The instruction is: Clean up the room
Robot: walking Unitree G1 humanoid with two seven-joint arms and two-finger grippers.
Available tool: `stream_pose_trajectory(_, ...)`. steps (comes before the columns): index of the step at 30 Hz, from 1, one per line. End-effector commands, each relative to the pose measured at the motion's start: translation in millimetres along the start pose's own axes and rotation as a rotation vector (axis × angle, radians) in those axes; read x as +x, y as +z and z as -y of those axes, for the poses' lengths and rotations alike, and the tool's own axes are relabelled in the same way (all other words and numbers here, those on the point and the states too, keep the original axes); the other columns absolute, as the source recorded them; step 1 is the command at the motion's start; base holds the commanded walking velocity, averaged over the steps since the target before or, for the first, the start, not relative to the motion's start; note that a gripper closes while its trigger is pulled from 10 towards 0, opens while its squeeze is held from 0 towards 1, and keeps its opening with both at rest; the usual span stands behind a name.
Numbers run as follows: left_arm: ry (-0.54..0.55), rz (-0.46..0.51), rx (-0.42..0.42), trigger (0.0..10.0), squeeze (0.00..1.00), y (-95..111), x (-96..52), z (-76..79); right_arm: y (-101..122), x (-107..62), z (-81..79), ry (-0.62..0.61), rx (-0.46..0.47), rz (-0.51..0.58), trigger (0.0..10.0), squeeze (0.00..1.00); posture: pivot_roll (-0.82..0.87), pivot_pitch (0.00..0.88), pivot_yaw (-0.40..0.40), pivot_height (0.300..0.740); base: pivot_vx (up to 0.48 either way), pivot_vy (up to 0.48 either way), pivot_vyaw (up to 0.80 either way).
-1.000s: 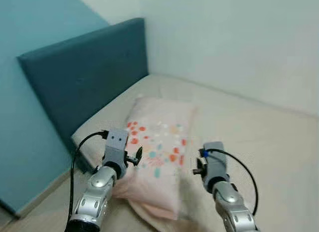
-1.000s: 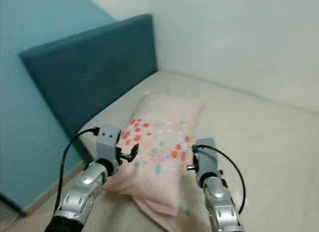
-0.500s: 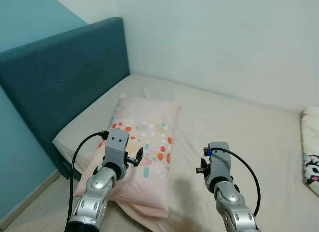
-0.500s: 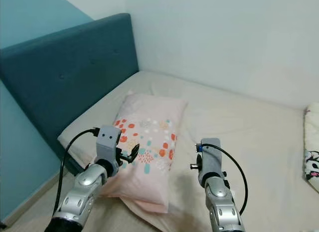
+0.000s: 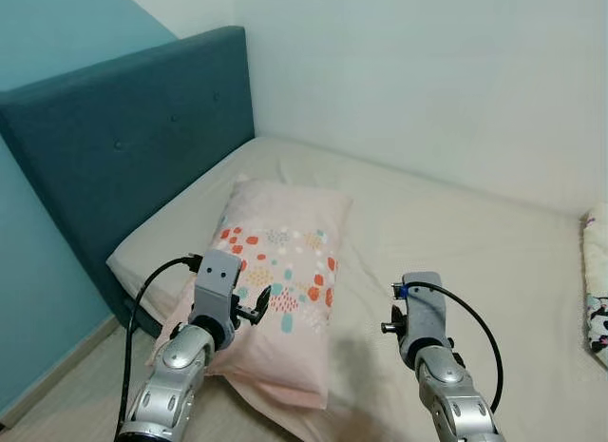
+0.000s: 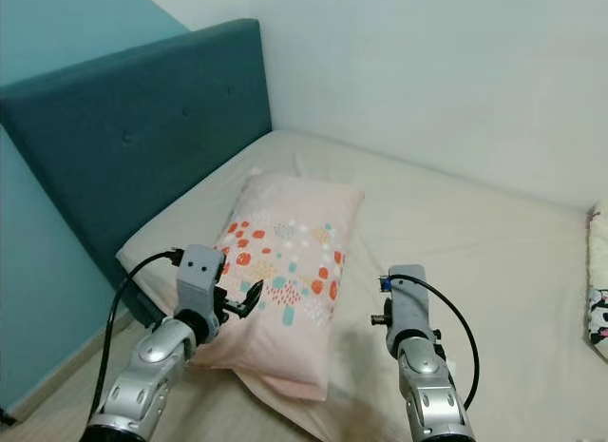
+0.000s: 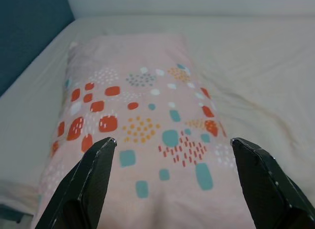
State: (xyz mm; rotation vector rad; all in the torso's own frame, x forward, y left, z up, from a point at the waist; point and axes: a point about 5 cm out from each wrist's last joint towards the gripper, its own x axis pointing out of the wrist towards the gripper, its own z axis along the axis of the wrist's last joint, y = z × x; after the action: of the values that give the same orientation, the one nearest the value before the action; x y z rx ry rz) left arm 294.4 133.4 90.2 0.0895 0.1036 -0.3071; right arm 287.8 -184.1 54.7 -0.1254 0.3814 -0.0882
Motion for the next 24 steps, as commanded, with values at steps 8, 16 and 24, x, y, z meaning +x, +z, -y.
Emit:
stream_pose_trajectory(8, -0.002, -0.009, 0.028, 10.0, 0.00, -4.2, -6.1, -3.1, -2.5, 4.1, 1.1, -0.017, -0.011, -0.023, 10.0, 0.00, -0.03, 0.006, -0.009, 0.615, 0.000, 0.000, 0.00)
stream_pose_trajectory(16, -0.037, 0.012, 0.027, 10.0, 0.00, 0.0, -4.9, 2.7, -4.9, 4.6, 1.6, -0.030, -0.006, -0.030, 10.0, 0.00, -0.02, 0.011, -0.001, 0.585, 0.000, 0.000, 0.00)
stream_pose_trajectory(24, -0.068, 0.045, 0.023, 10.0, 0.00, 5.5, -2.3, 7.7, -0.3, 6.8, 5.7, -0.070, -0.015, 0.006, 10.0, 0.00, -0.02, 0.005, -0.006, 0.575, 0.000, 0.000, 0.00)
